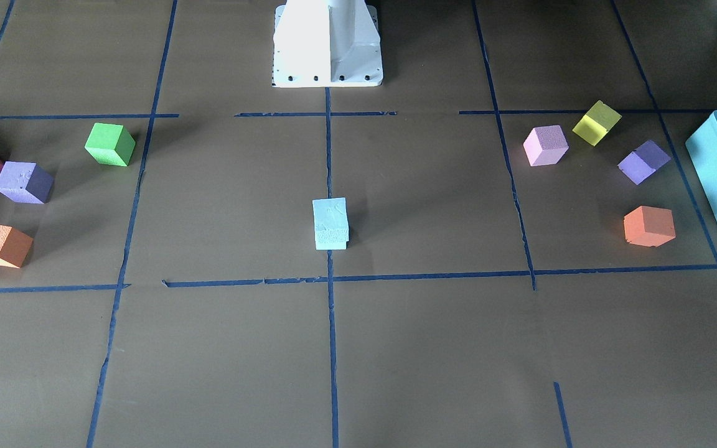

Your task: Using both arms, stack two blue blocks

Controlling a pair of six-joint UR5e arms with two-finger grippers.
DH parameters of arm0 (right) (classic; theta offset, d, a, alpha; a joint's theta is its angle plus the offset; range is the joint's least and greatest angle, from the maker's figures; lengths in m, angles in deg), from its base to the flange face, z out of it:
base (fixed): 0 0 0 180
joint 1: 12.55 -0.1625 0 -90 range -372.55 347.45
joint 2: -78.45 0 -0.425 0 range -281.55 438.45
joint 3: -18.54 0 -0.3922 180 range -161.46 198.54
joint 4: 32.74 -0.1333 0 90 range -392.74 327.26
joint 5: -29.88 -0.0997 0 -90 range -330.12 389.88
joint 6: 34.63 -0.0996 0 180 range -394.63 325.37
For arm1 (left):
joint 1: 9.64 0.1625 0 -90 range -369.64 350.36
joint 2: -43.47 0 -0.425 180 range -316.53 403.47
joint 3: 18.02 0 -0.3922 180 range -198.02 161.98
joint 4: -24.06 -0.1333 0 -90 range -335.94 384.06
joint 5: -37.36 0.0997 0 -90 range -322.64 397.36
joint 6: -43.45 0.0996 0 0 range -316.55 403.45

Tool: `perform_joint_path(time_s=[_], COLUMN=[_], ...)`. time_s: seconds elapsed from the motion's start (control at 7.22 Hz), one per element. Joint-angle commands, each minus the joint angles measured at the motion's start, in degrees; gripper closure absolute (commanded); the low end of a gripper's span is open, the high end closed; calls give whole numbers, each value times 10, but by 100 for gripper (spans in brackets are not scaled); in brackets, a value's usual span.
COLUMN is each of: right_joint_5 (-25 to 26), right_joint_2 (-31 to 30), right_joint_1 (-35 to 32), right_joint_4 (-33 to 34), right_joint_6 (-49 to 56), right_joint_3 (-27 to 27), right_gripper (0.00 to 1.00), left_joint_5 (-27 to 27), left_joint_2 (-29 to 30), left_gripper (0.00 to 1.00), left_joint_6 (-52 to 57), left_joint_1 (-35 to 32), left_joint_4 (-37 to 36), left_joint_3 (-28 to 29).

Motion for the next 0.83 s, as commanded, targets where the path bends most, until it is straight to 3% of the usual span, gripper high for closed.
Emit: perform_joint_path(time_s=[0.0, 0.69], right_joint_5=[1, 6], right_joint_2=[3, 3], right_joint_1=[-3, -31], right_joint_4=[0, -1], right_joint_6=[0, 0], right_joint_3=[-11, -39], right_gripper=[0, 0], left_joint_5=[0, 0], left_joint_2=[-1, -1], left_gripper=[0, 0], left_joint_6=[-2, -3], left_joint_1=[0, 0], left_joint_4=[0, 0], left_joint_3=[0, -4])
